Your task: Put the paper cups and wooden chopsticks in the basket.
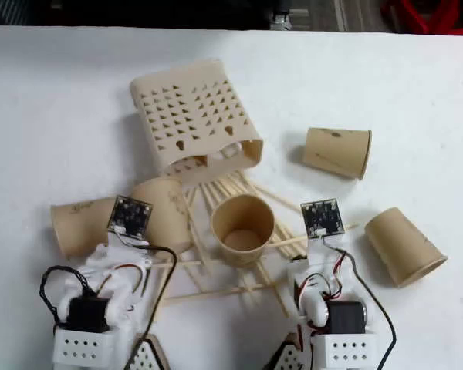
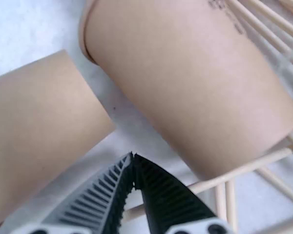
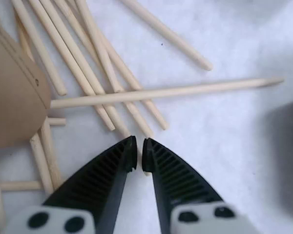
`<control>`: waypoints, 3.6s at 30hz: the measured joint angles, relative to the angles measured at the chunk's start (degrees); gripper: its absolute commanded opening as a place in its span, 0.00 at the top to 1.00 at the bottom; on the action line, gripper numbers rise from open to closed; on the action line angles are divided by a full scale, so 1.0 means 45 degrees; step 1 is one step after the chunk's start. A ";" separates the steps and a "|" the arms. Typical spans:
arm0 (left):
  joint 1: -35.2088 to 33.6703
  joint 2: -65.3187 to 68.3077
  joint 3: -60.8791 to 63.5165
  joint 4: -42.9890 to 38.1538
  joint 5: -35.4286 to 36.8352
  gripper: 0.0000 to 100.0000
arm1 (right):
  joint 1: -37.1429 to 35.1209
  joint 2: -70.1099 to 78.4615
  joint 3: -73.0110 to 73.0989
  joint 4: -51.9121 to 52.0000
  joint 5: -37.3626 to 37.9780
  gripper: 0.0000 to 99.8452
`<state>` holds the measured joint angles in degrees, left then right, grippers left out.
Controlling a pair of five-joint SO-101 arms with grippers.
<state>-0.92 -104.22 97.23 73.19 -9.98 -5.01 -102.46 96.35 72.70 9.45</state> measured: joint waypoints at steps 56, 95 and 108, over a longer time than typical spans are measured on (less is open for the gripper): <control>0.0000 0.0000 0.0000 0.0000 0.0000 0.98 | 0.0000 0.0000 0.0000 0.0000 0.0000 0.96; 0.0000 -0.0020 -0.1114 0.0078 -0.2364 0.98 | -0.3458 1.7074 -1.5433 -0.3126 0.4298 0.82; 0.0000 -0.0020 -0.1114 0.0078 -0.2364 0.98 | -0.3849 2.1998 -1.6156 -0.7170 0.4552 0.83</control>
<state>-0.92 -104.31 92.22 73.54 -20.62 -22.33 -3.47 23.65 40.44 29.93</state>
